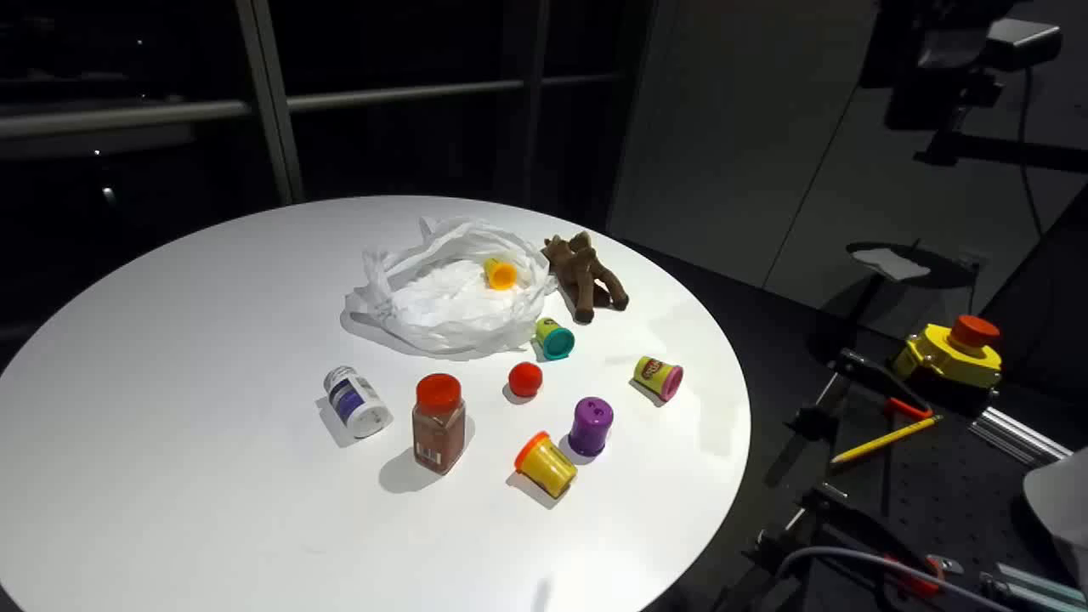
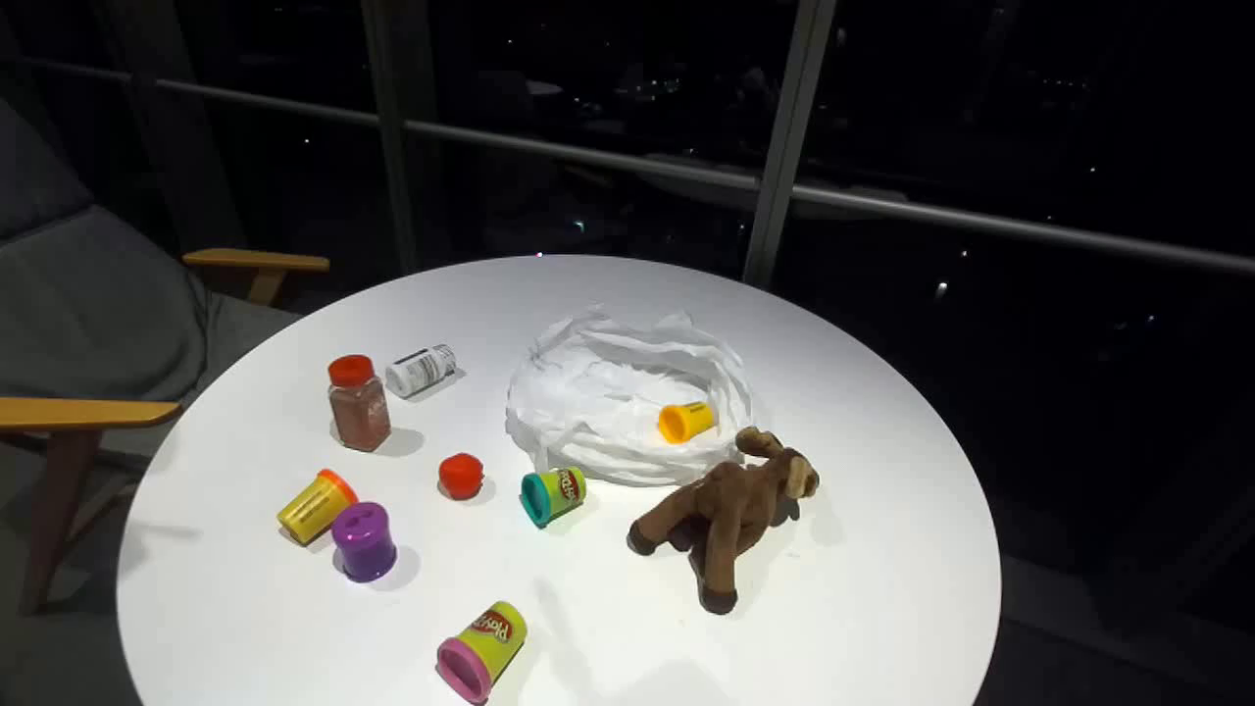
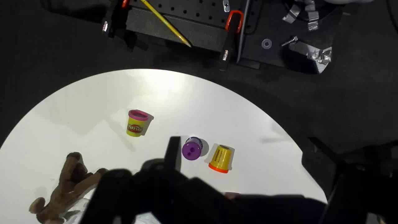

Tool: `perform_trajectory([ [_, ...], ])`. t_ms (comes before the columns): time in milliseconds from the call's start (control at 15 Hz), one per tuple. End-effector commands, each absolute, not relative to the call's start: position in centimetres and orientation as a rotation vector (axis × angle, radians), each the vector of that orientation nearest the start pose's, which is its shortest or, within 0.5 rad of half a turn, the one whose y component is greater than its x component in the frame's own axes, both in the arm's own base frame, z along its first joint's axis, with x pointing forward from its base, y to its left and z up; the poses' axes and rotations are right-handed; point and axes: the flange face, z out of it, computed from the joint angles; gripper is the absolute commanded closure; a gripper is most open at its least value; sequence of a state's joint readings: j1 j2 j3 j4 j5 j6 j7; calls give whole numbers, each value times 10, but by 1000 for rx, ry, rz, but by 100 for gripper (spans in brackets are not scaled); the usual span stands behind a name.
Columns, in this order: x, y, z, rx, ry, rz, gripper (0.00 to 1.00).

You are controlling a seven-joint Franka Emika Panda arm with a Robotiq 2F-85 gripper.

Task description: Pick up the objects from the table and put them on the plastic

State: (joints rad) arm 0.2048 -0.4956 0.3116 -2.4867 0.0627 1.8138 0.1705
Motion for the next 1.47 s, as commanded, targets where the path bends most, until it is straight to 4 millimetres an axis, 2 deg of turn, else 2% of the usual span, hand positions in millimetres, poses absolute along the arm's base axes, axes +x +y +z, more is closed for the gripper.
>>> perform_trajectory([
  [0,325,193,441,-3244,-449,254,0],
  [1000,327,195,447,-3242,-450,235,0],
  [1200,344,202,431,-3257,-359,200,0],
  [1400,365,219,407,-3253,-301,118,0],
])
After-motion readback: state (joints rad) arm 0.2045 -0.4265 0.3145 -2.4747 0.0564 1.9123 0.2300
